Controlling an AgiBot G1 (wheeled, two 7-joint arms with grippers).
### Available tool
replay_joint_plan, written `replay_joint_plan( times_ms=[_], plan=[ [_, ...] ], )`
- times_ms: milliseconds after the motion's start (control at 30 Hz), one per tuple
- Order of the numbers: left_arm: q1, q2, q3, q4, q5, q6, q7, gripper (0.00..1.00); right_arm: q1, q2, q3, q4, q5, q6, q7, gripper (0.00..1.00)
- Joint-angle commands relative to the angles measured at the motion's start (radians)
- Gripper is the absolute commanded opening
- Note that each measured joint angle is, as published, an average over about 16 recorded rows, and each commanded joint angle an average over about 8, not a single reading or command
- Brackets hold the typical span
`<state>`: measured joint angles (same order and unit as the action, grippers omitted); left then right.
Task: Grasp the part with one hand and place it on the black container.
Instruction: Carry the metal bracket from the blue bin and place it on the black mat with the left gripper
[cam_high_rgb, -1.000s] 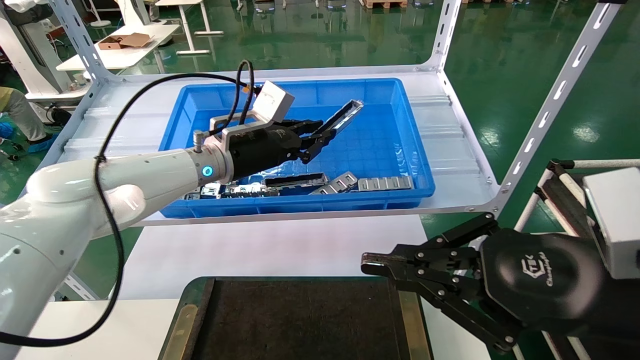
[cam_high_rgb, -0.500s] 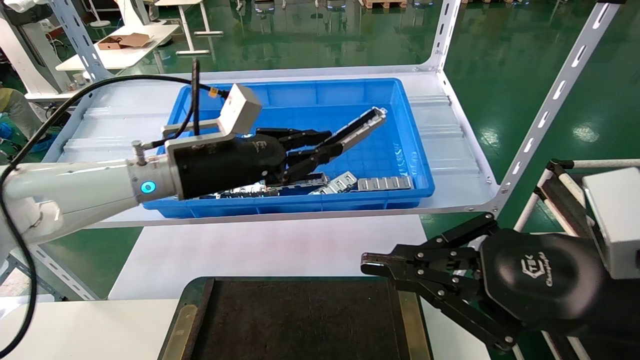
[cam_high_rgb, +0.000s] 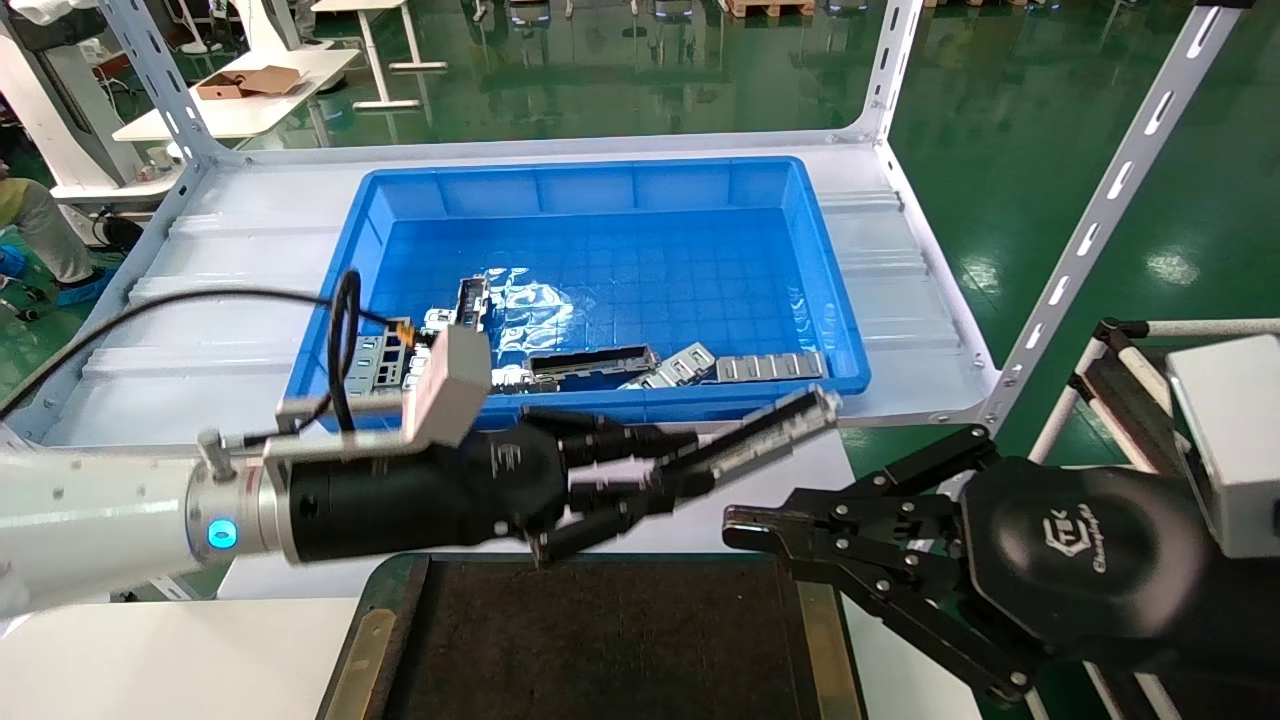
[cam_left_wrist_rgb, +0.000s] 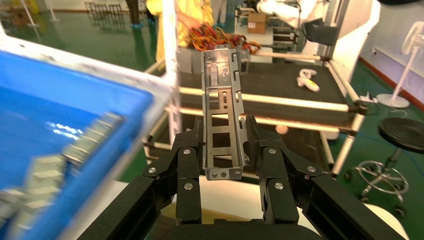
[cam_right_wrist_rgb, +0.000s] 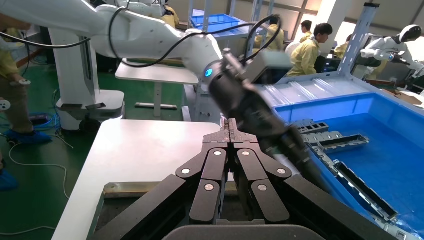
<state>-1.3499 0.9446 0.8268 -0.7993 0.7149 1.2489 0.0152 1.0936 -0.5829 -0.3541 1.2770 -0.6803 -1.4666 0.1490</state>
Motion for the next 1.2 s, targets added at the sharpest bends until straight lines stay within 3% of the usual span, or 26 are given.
replay_joint_plan(
  times_ms=[33, 300, 533, 833, 1200],
  plan=[
    [0.046, -0.030, 0.002, -0.081, -0.006, -0.026, -0.023, 0.00, 0.000, 0.000, 0.000, 0.000, 0.000, 0.000, 0.000, 0.00],
    [0.259, -0.122, 0.031, -0.363, 0.012, -0.261, -0.107, 0.00, 0.000, 0.000, 0.000, 0.000, 0.000, 0.000, 0.000, 0.00],
    [0.405, -0.137, 0.069, -0.489, 0.050, -0.506, -0.170, 0.00, 0.000, 0.000, 0.000, 0.000, 0.000, 0.000, 0.000, 0.00],
    [0.511, -0.067, 0.120, -0.509, 0.092, -0.798, -0.248, 0.00, 0.000, 0.000, 0.000, 0.000, 0.000, 0.000, 0.000, 0.00],
    [0.565, 0.071, 0.181, -0.463, 0.088, -1.120, -0.353, 0.00, 0.000, 0.000, -0.001, 0.000, 0.000, 0.000, 0.000, 0.00]
  ],
)
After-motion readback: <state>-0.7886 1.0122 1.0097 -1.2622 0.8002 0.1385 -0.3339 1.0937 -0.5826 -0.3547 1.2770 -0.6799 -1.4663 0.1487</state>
